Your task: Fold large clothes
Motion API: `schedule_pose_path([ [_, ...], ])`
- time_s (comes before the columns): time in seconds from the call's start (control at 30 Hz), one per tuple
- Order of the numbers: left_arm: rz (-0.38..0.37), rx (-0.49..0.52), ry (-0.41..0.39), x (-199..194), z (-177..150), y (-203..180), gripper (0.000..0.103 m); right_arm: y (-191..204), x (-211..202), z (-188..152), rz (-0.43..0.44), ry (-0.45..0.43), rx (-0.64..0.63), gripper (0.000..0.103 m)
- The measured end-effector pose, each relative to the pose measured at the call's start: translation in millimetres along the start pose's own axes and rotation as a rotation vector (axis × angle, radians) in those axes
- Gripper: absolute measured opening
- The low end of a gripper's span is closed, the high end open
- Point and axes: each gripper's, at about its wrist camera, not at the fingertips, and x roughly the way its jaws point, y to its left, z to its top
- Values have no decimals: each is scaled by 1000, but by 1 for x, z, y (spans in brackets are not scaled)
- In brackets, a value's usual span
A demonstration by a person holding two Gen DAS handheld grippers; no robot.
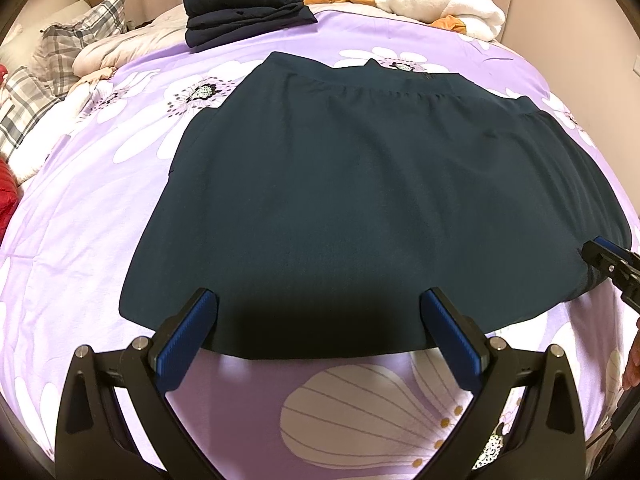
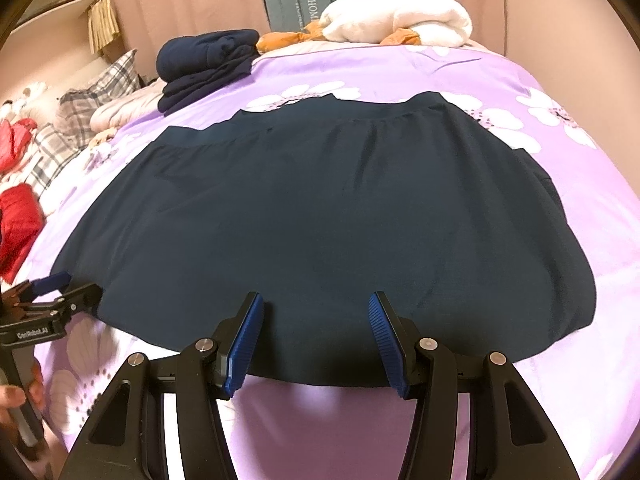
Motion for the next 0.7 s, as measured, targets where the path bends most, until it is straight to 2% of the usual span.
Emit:
schedule_pose_path([
  [0.7,14,-1,3,-1,0,4,103,-14,-7,-3,-39,-9,27,54],
])
